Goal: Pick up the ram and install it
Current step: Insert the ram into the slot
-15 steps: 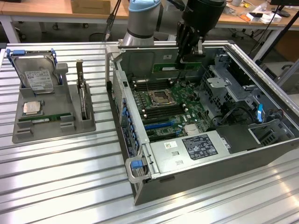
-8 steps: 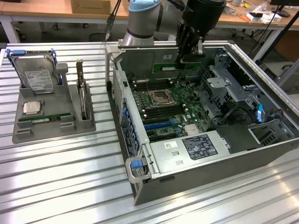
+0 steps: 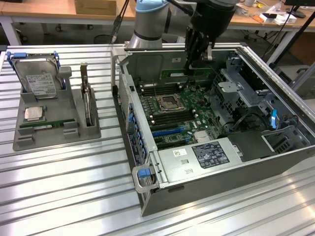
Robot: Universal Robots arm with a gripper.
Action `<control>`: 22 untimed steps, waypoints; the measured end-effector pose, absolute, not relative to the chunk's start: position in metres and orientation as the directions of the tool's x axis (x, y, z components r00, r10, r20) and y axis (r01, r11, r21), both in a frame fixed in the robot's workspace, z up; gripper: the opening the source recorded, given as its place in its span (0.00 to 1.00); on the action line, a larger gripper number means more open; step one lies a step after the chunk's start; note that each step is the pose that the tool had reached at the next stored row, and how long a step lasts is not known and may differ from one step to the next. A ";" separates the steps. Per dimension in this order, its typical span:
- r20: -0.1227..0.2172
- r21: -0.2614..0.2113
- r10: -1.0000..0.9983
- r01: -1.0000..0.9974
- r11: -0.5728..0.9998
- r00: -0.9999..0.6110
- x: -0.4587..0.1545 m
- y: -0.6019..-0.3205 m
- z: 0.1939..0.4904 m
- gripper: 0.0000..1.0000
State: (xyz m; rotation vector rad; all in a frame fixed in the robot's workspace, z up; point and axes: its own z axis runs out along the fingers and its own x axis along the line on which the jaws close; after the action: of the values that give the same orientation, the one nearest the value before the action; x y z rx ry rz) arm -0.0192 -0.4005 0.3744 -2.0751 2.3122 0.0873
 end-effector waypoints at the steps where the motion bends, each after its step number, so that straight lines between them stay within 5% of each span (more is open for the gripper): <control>1: -0.062 0.019 -0.992 -0.994 0.107 -0.108 -0.016 -0.401 0.372 0.14; 22: -0.062 0.019 -0.993 -0.995 0.101 -0.102 -0.010 -0.418 0.300 0.14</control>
State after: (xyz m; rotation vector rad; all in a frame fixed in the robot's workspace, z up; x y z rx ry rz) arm -0.0096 -0.4177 0.2999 -2.0822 2.3062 0.0874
